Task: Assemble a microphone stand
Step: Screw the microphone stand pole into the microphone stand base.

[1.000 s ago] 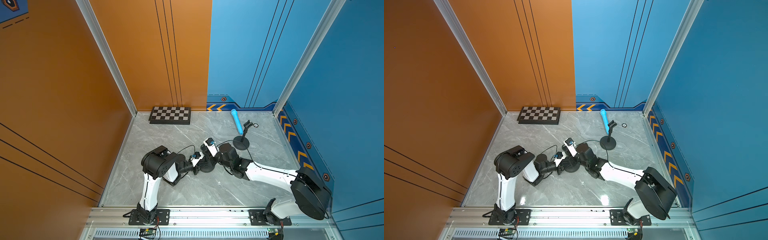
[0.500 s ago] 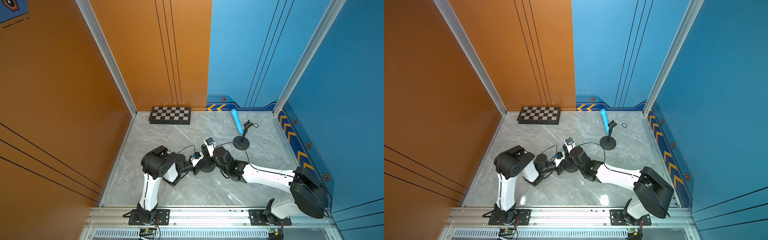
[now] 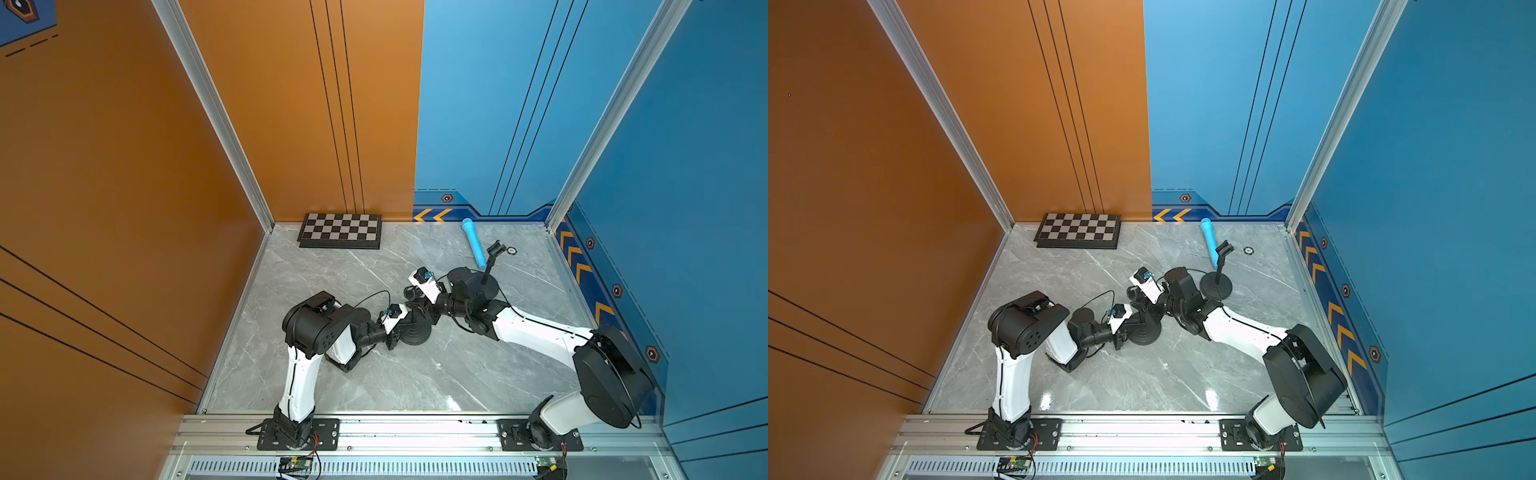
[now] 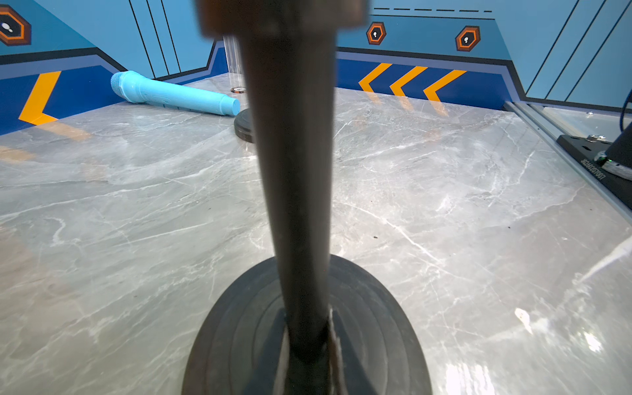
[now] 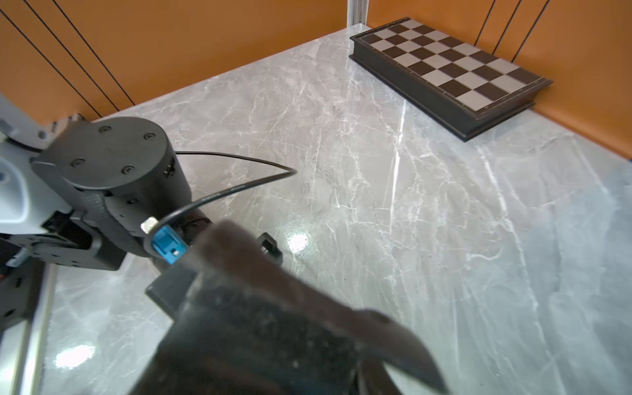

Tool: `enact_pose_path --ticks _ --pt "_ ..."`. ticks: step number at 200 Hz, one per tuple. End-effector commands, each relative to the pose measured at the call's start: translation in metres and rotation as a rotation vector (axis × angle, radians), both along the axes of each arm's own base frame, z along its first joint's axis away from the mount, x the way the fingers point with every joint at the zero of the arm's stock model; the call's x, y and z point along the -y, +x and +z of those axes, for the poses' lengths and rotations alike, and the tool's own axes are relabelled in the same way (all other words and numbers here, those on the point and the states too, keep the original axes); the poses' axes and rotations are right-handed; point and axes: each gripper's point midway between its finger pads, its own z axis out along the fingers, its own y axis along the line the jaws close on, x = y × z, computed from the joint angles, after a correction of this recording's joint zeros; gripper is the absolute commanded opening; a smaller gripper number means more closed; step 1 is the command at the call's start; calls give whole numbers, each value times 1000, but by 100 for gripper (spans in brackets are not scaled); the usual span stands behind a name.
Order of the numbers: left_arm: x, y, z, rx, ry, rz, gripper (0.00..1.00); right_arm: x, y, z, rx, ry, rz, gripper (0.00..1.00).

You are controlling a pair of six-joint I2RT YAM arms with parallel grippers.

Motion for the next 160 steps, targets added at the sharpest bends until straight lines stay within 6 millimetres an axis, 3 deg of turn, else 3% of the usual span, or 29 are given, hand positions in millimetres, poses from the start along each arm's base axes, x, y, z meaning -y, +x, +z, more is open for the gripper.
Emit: enact_pose_path --ticks 1,16,29,56,73,95,106,120,160 --pt "-7 -14 -31 -93 71 -23 14 -2 7 9 26 20 -5 15" --pt "-9 -12 -31 -94 73 -4 20 2 13 5 49 9 -105 14" --pt "-10 -11 -31 -95 75 5 23 3 12 1 83 11 -222 6" --pt "-10 -9 -33 -98 78 15 30 37 18 5 197 10 -719 2" --pt "-10 -9 -34 -99 79 12 29 43 11 2 191 53 -867 0" --pt "-9 -10 -35 -104 79 6 24 24 6 -1 162 64 -828 4" --pt "-10 -9 -36 -106 80 12 22 17 6 0 159 31 -779 15" --pt "-9 -9 -36 -102 81 10 21 7 0 3 166 -12 -657 32" --pt "-10 -10 -35 -95 83 4 20 -1 -25 6 86 -15 -202 44"
